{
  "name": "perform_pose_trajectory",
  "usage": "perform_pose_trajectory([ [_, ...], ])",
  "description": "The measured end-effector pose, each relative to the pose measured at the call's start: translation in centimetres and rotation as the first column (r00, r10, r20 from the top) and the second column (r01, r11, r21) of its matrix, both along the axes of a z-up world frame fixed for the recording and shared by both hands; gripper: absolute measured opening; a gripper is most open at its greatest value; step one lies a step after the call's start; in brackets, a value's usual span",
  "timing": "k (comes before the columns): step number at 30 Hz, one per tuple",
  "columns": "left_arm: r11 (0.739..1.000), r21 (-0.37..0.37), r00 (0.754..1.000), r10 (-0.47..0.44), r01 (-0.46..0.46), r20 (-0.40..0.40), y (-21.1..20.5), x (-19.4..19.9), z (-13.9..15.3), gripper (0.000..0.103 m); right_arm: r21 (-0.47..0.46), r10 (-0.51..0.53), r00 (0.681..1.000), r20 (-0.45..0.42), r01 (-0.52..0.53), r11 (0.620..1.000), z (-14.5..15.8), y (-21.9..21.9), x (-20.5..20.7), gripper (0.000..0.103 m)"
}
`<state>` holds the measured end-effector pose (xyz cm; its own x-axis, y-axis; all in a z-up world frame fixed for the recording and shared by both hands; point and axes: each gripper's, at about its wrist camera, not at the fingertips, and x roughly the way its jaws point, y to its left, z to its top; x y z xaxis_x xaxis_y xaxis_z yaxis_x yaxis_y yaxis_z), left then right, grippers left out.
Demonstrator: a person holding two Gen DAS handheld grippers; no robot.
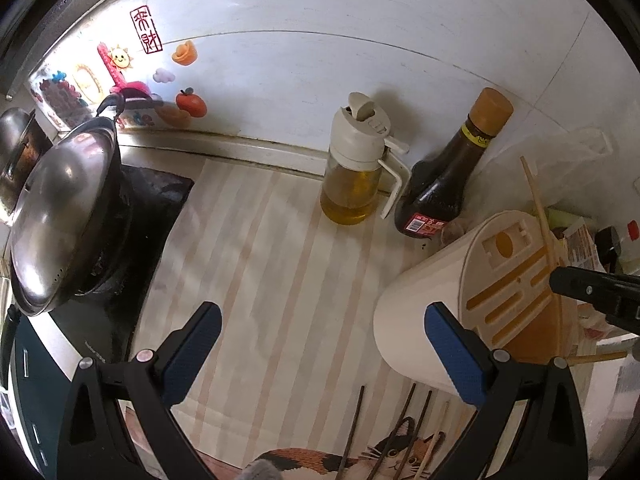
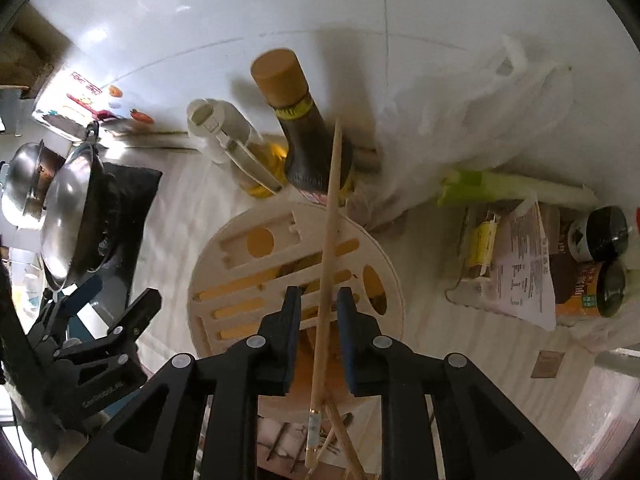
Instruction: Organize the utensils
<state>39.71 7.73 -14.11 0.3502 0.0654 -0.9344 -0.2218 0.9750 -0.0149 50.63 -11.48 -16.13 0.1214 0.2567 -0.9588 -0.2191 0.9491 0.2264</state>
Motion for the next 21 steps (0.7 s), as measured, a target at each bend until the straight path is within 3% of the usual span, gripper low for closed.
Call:
perform_pose_trajectory([
  [5,1.0,-0.006,1.0,0.015,-0.015,0.002,0.4,-0.1,0.1,0.103,-0.021,0.024,1.0,-0.004,-0.024,1.0,-0.2,0.5,0.2,0.02],
  [7,1.0,-0.008,1.0,0.016,-0.016,0.006,0.5,-0.2,0.3,0.103,-0.025,0.031,0.999,0.038,-0.03,0.999,0.2,0.7,-0.1,0.004],
  [9,1.0,-0.007,1.0,0.013,-0.013,0.009,0.3,-0.3,0.4,0.103,-0.012,0.021,0.997,0.069,-0.02,1.0,0.7,0.4,-0.5,0.0],
  [14,1.0,-0.011,1.0,0.009,-0.008,0.014,0.0,-0.4,0.6,0.103,0.041,-0.013,0.991,0.134,0.007,0.999,1.9,-0.6,-1.6,0.0],
  [17,1.0,-0.009,1.0,-0.001,0.002,0.01,-0.5,-0.3,0.5,0.103,0.057,0.004,0.998,0.061,-0.008,0.998,1.2,-0.6,-1.4,0.001],
  [21,1.0,-0.005,1.0,-0.005,0.005,0.007,-0.9,-0.3,0.4,0.103,0.036,0.02,0.999,0.038,-0.022,0.999,0.5,-0.3,-1.4,0.012],
])
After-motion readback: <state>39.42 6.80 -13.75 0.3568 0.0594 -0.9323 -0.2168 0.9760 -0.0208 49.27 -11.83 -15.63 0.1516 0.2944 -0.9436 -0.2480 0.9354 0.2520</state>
